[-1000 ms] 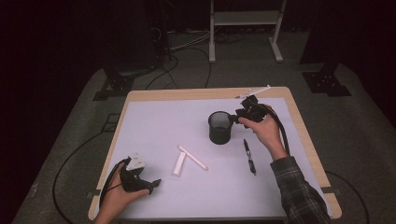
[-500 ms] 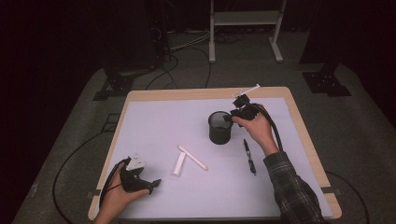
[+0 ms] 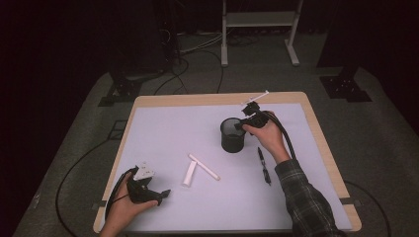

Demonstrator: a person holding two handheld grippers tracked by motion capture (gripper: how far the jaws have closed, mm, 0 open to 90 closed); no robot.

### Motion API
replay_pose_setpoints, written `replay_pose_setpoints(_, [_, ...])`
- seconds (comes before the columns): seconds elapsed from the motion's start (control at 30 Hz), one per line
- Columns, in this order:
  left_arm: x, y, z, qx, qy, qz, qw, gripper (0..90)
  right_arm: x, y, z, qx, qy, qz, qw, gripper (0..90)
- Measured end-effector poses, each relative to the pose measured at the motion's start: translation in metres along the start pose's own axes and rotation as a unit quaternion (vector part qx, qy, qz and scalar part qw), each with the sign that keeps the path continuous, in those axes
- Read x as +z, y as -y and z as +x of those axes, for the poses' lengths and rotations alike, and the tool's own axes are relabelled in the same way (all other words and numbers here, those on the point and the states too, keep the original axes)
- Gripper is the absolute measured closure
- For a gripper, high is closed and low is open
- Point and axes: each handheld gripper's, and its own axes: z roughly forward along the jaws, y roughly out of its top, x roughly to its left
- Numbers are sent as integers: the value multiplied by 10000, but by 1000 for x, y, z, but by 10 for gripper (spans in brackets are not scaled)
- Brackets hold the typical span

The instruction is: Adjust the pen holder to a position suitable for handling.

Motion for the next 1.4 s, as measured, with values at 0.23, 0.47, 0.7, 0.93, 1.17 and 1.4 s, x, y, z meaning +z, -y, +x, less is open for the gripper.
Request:
replay_pose_setpoints(0.23, [0, 0, 0, 1, 0, 0, 10000, 0, 3, 0, -1, -23, 72, 80, 9999, 692])
replay_pose_setpoints(0.47, [0, 0, 0, 1, -1, 0, 10000, 0, 4, 0, -2, -5, 147, 84, 9999, 762])
replay_pose_setpoints(0.7, [0, 0, 0, 1, -1, 0, 10000, 0, 4, 0, -1, 33, 93, 44, 9999, 800])
replay_pose_setpoints(0.93, [0, 0, 0, 1, 0, -2, 10000, 0, 3, -1, 0, 89, -15, 18, 10000, 813])
replay_pose_setpoints(1.17, [0, 0, 0, 2, -3, -2, 10000, 0, 0, -1, 2, 36, 20, 24, 10000, 813])
replay_pose_setpoints(1.4, [0, 0, 0, 2, -1, -1, 10000, 0, -8, -1, 4, 16, -34, 1, 10000, 814])
